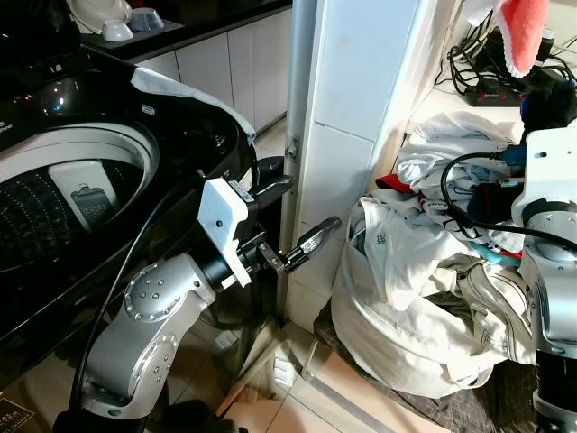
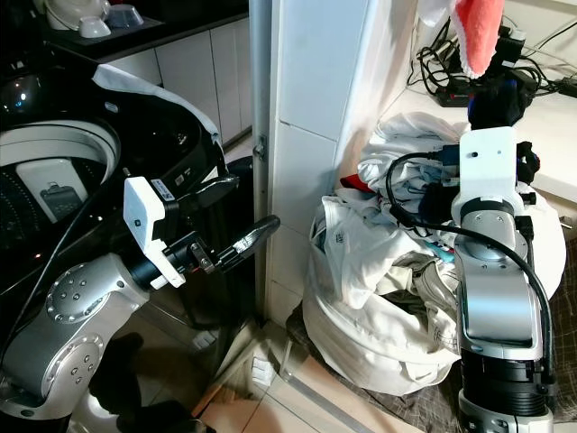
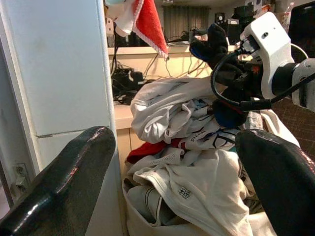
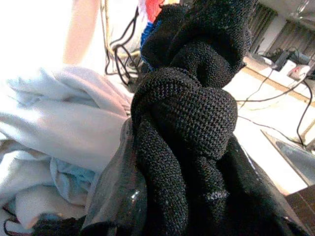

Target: Clothes washing

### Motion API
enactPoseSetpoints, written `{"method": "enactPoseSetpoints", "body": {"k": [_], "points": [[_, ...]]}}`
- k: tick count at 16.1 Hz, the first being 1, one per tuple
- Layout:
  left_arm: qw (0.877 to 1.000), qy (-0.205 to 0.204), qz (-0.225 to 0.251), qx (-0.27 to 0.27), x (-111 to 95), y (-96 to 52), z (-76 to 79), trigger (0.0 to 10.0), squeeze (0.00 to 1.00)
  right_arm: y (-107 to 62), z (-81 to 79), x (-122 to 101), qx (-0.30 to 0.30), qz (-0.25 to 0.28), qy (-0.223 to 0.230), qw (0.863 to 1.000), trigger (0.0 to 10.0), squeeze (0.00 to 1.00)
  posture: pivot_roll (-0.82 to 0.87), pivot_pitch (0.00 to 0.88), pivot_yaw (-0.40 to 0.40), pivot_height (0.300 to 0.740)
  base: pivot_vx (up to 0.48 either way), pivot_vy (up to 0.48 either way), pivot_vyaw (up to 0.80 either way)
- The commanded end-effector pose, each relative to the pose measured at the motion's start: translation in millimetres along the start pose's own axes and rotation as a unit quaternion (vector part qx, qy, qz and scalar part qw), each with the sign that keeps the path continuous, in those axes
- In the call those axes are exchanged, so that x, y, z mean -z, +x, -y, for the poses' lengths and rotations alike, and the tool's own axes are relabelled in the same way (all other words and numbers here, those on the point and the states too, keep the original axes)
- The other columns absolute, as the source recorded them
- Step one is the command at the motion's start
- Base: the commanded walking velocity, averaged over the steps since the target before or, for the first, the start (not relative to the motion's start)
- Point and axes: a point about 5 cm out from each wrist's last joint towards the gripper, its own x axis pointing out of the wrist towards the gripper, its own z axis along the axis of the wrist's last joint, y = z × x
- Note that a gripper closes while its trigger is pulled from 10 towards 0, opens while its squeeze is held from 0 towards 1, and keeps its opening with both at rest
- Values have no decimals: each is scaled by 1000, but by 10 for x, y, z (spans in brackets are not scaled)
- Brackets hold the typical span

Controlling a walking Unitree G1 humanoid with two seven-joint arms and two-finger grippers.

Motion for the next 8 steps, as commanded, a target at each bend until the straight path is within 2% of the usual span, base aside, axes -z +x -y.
{"method": "enactPoseSetpoints", "body": {"k": [1, 4, 7, 8], "points": [[1000, 7, -1, 3, -37, 1, 1, 10000, 0, -24, 39, -42, 5, 18, 11, 1000, 0, 0, 20, 0, -28, 740, 0, 0, 0], [999, 26, 5, -20, -62, -1, -51, 10000, 0, -37, 44, -82, 12, 42, 14, 999, 0, 0, 23, 0, -30, 740, 0, 0, 0], [993, 55, 30, -97, -124, 17, -238, 10000, 0, -78, 23, -318, -3, 135, 15, 991, 0, 0, 23, 0, -29, 740, 0, 0, 0], [990, 69, 33, -121, -150, 26, -301, 10000, 0, -114, -39, -411, -35, 170, 19, 985, 0, 0, 19, 0, -26, 740, 0, 0, 0]]}}
